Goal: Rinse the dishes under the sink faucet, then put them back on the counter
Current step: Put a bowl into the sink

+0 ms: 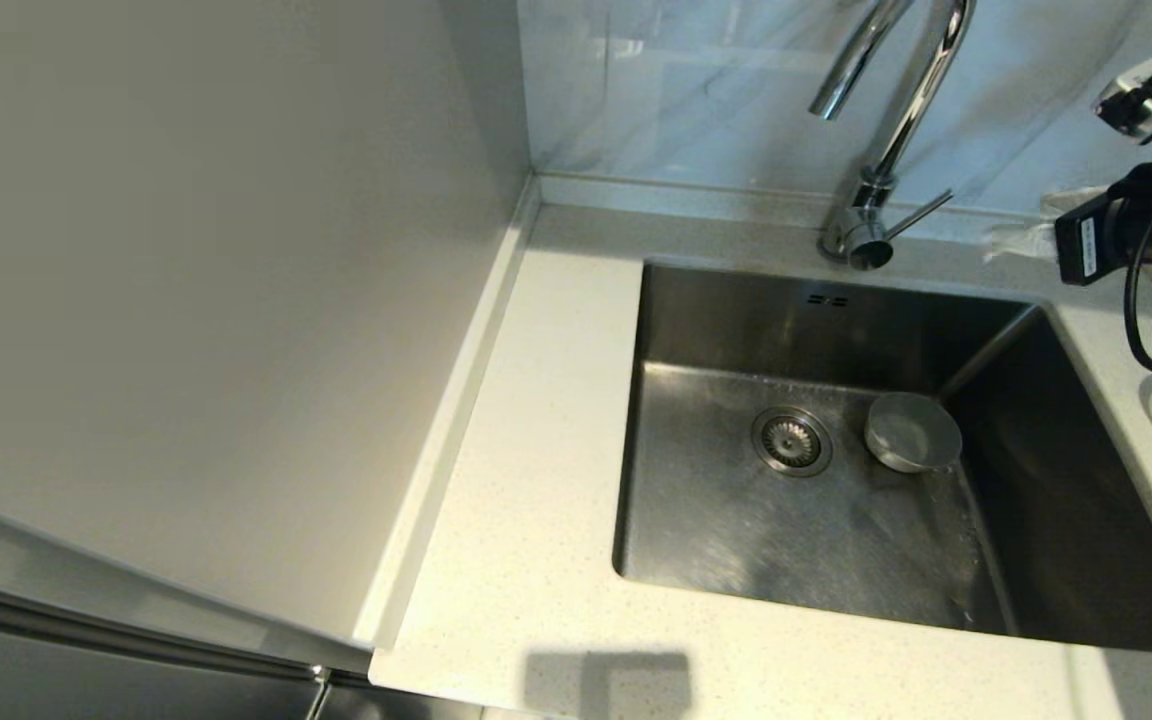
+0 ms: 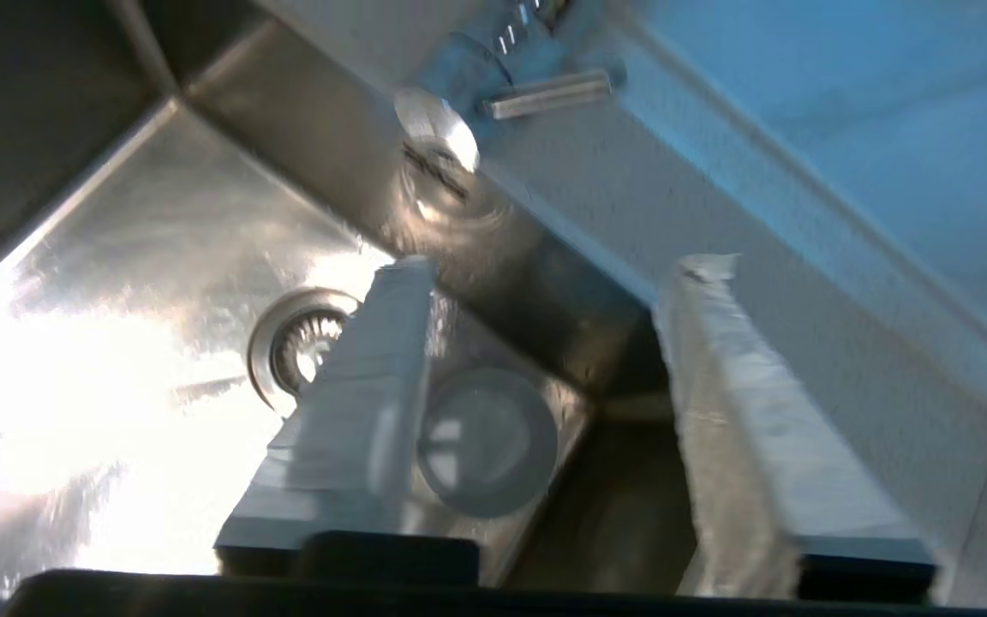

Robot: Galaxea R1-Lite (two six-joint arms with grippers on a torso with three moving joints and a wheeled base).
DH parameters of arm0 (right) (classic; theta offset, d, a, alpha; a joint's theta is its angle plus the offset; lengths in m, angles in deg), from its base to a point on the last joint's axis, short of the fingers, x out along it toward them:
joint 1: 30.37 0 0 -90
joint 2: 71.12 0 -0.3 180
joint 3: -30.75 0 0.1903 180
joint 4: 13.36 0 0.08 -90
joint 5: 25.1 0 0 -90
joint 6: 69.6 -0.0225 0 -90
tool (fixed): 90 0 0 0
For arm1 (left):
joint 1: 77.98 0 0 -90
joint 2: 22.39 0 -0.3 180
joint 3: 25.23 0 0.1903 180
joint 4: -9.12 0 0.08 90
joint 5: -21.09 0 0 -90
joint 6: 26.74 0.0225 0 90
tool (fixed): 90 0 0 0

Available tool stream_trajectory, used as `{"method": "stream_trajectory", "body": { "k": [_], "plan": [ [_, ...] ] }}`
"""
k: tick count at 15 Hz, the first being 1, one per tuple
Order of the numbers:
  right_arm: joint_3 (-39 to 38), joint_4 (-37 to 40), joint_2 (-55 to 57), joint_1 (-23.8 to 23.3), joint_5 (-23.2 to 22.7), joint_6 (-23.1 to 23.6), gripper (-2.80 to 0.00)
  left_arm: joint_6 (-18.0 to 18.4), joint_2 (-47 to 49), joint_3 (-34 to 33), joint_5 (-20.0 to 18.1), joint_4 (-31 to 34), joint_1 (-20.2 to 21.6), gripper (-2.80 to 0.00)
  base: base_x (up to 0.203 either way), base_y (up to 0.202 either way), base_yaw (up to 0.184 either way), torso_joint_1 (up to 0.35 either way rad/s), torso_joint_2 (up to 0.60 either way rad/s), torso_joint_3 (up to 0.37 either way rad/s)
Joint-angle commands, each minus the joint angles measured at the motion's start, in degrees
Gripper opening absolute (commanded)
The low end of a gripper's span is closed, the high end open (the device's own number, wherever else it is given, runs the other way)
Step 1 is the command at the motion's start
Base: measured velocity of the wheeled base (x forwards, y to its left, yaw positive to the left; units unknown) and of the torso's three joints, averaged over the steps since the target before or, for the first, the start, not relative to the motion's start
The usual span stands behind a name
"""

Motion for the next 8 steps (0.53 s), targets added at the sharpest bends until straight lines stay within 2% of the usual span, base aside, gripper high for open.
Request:
{"method": "stream_trajectory", "body": {
  "k": [1,3,6,8],
  "plan": [
    [0.1,-2.39,0.35,1.17,-0.14,0.12,-2.8,-0.02,-0.18,0.0,0.04,-0.02,0.01,-2.8,0.0,0.0,0.0,0.0,0.0,0.0],
    [0.85,-7.04,1.26,3.12,-0.14,-0.59,-2.8,0.06,-0.18,0.0,0.04,-0.02,0.01,-2.8,0.0,0.0,0.0,0.0,0.0,0.0],
    [2.41,-7.85,2.15,3.9,0.24,-1.36,-2.8,-0.02,-0.18,0.0,-0.03,-0.02,0.01,-2.8,0.0,0.0,0.0,0.0,0.0,0.0],
    [2.49,-7.68,2.08,3.82,5.3,-1.33,-2.8,-0.02,-0.18,0.0,0.04,-0.02,0.01,-2.8,0.0,0.0,0.0,0.0,0.0,0.0]
  ]
}}
